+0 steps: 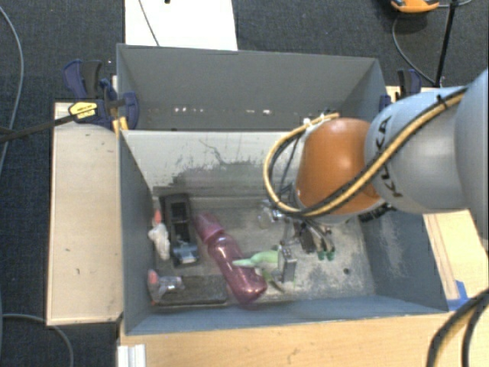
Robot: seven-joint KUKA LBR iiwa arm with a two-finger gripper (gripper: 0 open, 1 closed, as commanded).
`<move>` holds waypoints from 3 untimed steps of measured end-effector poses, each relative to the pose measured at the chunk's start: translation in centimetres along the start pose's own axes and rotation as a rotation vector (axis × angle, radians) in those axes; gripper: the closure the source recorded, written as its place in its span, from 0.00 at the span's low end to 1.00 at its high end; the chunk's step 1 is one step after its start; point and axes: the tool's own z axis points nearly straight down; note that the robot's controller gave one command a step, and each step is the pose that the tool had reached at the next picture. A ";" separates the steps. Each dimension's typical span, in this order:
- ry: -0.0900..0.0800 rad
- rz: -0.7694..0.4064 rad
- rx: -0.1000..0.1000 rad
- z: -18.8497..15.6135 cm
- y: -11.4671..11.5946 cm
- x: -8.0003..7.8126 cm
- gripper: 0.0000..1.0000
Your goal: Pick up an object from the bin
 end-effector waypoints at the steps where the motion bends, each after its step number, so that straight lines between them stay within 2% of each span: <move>1: 0.003 -0.547 -0.002 4.4 -0.9 1.8 1.00; 2: 0.003 -0.546 -0.002 4.4 -0.9 1.8 1.00; 3: 0.008 -0.549 -0.004 -0.1 -1.0 1.6 1.00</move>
Offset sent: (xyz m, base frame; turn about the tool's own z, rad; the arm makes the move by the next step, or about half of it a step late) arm 0.0000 0.0000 0.0000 0.0000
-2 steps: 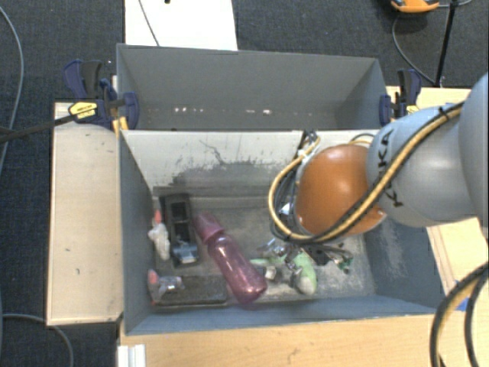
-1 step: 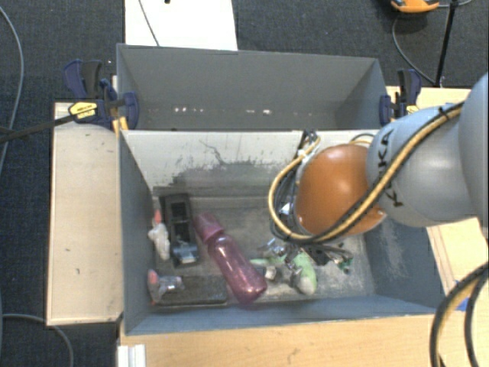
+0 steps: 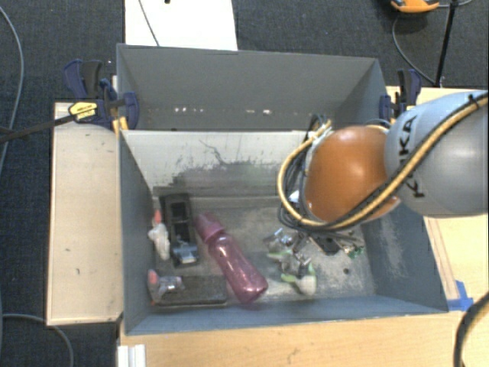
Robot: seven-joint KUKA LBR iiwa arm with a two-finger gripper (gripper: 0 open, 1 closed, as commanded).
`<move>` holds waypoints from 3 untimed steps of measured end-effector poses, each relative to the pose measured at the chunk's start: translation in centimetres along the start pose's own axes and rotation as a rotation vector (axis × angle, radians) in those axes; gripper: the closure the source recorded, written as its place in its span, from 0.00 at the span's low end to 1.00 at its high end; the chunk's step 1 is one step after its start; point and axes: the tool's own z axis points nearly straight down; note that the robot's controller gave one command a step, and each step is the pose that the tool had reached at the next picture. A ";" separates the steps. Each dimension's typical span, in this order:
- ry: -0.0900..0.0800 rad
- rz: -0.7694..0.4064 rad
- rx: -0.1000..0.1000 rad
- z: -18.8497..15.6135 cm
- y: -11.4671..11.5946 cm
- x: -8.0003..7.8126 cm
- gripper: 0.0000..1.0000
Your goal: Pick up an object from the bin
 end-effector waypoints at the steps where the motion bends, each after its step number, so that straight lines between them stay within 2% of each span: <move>1: -0.005 0.030 0.003 -4.9 -0.2 1.6 1.00; 2: 0.000 0.028 -0.001 -10.5 -0.5 1.7 1.00; 3: -0.008 0.032 0.003 -19.4 0.4 0.0 1.00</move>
Offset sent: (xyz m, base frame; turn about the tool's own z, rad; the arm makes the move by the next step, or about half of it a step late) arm -0.0081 -0.0166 0.1328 0.0178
